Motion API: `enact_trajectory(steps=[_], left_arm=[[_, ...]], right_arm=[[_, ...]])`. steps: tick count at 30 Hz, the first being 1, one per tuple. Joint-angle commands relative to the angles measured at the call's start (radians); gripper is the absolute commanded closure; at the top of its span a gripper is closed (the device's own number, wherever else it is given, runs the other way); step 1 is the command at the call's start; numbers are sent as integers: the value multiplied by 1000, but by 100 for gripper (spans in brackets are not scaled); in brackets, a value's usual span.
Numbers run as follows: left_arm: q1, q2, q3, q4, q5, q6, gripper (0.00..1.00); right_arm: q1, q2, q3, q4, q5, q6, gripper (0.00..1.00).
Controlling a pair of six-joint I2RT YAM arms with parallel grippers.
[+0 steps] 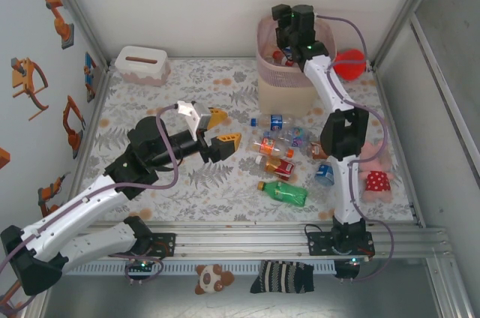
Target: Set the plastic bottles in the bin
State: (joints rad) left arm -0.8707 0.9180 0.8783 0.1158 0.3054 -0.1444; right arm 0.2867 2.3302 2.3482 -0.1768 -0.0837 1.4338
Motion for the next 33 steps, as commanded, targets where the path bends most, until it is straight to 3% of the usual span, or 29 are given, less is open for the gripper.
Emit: enact_trajectory(steps=[1,11,17,25,33], left_arm=[[2,6,-1,21,-11,-11,22],[2,3,-3,2,-14,-5,22],[2,-2,-10,3,-21,-11,22],[2,19,6,-61,-91,-17,22],[2,110,70,-156,-153,-14,22]], right_arm=[[8,-8,33,56,1,-38,27],[1,-53,-80,-176,136,-45,23],[-3,-88,-62,-231,165,-77,23],[-8,-200,-40,-228,120,-272,23],[-11,-375,-155,-265,27,-493,23]])
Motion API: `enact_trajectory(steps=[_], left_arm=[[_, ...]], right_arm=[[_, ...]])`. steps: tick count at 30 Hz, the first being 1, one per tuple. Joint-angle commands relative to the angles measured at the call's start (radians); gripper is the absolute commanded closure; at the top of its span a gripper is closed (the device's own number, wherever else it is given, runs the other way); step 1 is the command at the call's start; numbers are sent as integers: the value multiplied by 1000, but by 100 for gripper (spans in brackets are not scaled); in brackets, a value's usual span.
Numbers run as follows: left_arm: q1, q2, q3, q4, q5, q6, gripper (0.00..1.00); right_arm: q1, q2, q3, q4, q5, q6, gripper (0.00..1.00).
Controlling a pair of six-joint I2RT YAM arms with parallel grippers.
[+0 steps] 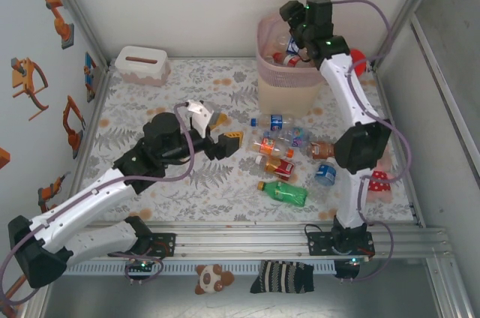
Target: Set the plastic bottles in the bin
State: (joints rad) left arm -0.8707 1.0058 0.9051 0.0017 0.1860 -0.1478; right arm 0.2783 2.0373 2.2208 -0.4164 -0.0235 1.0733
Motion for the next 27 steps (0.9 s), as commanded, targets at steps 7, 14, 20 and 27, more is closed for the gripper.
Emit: enact_trajectory(steps=[7,14,20,27], left_arm=[[3,112,81,-63,-59,-54,22],[16,224,136,-107,-68,-162,22],[50,358,182,-134,-39,-351,25],[83,522,234,-143,-16,-641,26]], right_arm=[[-3,-278,-187,-80,-14,-300,24],[-3,-472,-365,-123,47,-371,24],[-2,-620,-508,-165,104,-405,24],[-4,-742,-627,-212,171,-424,24]])
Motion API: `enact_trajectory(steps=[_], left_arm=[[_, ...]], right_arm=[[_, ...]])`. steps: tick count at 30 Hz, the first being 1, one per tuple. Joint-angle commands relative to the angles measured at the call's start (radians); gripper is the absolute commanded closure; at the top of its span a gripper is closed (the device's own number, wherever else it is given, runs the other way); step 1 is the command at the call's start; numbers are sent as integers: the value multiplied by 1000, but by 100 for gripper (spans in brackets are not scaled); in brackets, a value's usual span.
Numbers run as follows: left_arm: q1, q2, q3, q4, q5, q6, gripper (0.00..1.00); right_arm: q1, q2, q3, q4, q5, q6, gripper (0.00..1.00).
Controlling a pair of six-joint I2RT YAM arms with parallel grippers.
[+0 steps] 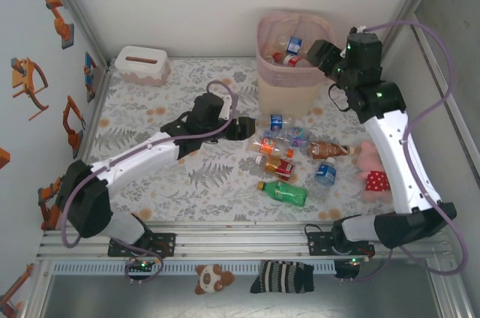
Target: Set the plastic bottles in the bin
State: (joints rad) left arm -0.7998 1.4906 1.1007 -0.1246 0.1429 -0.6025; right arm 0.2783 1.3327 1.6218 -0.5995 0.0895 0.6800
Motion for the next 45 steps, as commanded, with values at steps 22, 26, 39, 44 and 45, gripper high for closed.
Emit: enact_trajectory(steps=[22,26,39,44,45], left_arm=[[13,455,362,-352,37,-881,19],[13,498,369,-325,73,-931,17],[13,590,366,-239,126,-1084,22],[13,612,364,-224,131,-1122,24],[13,613,363,-225,128,-1127,24]], right_arm=[[-4,-144,-79,-94,161,-74,23],[-4,-148,-80,-94,161,-75,23],[-4,-171,-87,-108,201,-94,23],[-4,-178,-90,-113,209,-99,23],[-4,-182,-92,-113,211,-100,23]])
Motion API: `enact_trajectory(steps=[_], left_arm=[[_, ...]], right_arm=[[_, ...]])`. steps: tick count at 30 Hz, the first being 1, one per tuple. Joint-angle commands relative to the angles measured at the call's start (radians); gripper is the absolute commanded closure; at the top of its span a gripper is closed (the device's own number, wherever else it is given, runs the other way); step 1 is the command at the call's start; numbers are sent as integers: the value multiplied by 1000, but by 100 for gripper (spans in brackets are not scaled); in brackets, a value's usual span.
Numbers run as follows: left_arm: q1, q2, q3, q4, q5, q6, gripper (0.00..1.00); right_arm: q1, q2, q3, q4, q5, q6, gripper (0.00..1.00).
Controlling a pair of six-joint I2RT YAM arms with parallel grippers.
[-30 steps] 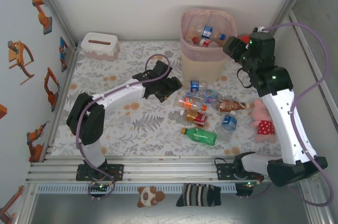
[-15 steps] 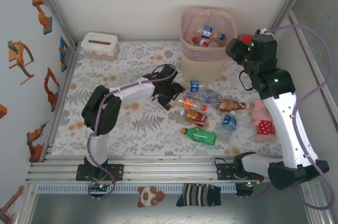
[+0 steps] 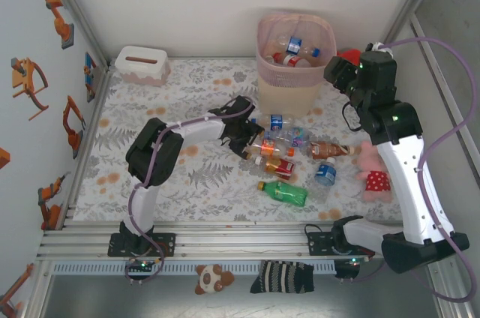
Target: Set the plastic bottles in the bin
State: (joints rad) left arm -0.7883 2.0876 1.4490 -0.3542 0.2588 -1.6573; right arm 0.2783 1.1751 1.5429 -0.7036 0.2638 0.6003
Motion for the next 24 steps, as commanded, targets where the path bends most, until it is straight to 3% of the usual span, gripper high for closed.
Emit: enact_trajectory(steps=[1,14,24], left_arm=[[1,16,15,6,11,-75,25],[2,0,-7,28,-14,-107,40],[11,-105,-79,89,-31,-102,45]], right_arm=[[-4,-27,-14,-9,39,-22,24],[-4,-49,-18,-19,51,-31,24],[-4,-64,-10,-26,58,-32,25]])
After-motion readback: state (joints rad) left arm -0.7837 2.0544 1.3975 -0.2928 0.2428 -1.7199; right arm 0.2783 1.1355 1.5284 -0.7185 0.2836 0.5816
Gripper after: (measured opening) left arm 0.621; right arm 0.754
